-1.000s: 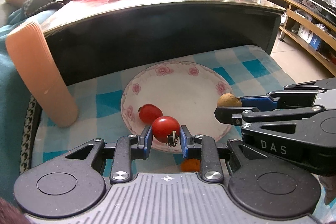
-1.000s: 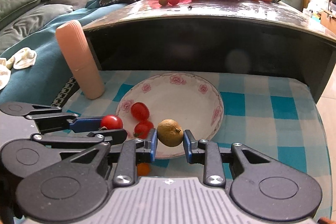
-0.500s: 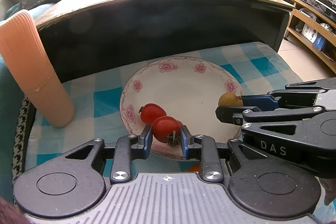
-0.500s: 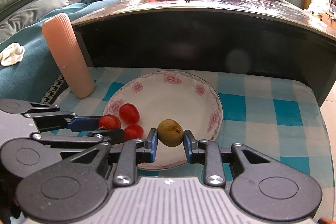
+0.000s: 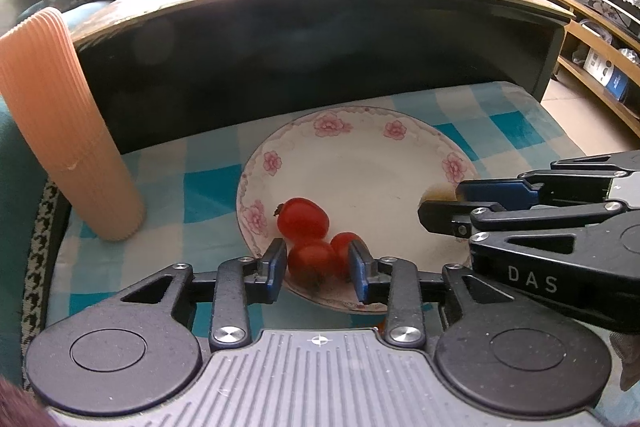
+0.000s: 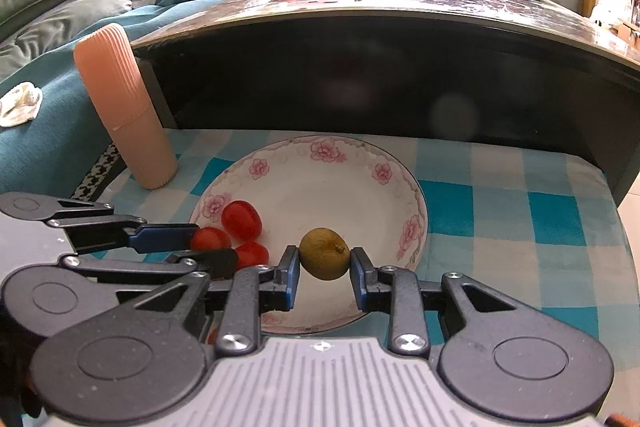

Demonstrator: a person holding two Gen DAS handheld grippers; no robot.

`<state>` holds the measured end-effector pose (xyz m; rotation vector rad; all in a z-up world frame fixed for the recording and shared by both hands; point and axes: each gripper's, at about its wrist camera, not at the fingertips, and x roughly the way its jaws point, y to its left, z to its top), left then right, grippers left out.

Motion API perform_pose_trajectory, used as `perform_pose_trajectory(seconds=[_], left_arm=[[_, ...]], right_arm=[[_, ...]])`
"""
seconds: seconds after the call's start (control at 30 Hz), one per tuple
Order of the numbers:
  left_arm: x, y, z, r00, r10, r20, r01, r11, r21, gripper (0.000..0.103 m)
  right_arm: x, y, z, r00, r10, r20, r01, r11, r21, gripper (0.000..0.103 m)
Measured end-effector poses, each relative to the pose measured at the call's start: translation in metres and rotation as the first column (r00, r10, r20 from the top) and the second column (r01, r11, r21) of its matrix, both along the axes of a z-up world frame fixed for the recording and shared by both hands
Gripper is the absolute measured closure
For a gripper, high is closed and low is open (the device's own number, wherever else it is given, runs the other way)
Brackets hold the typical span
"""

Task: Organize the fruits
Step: 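Open left gripper to drop the tomato while right releases the brown fruit into plate, then withdraw both grippers from the plate toward the remaining fruit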

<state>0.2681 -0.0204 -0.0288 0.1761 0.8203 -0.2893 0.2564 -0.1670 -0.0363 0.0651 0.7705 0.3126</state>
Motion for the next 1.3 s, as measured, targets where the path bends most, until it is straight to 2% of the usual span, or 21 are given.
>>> perform_pose_trajectory(seconds=[0.73,1.03,1.3], left_arm=[[-0.007,0.005,0.018,0.999,-0.004,0.034,0.005,1.0,-0.015,0.049],[-0.039,0.015,0.03,0.999,-0.032,0.034,0.032,1.0,0.001,0.045],[-0.067,0.03,0.028,1.0,-0.01,-0.006,0.01,1.0,-0.004,0.045]], right_arm=[[-0.006,-0.004,0.017,0.999,-0.022,0.032,0.021,1.0,0.015,0.057],[-0.031,-0.007,0.03,0.999,-0.021,0.034,0.02,0.999,0.036,0.056],[-0.061,-0.01,0.031,1.0,-0.024,0.012,0.023,0.999,0.04,0.056]])
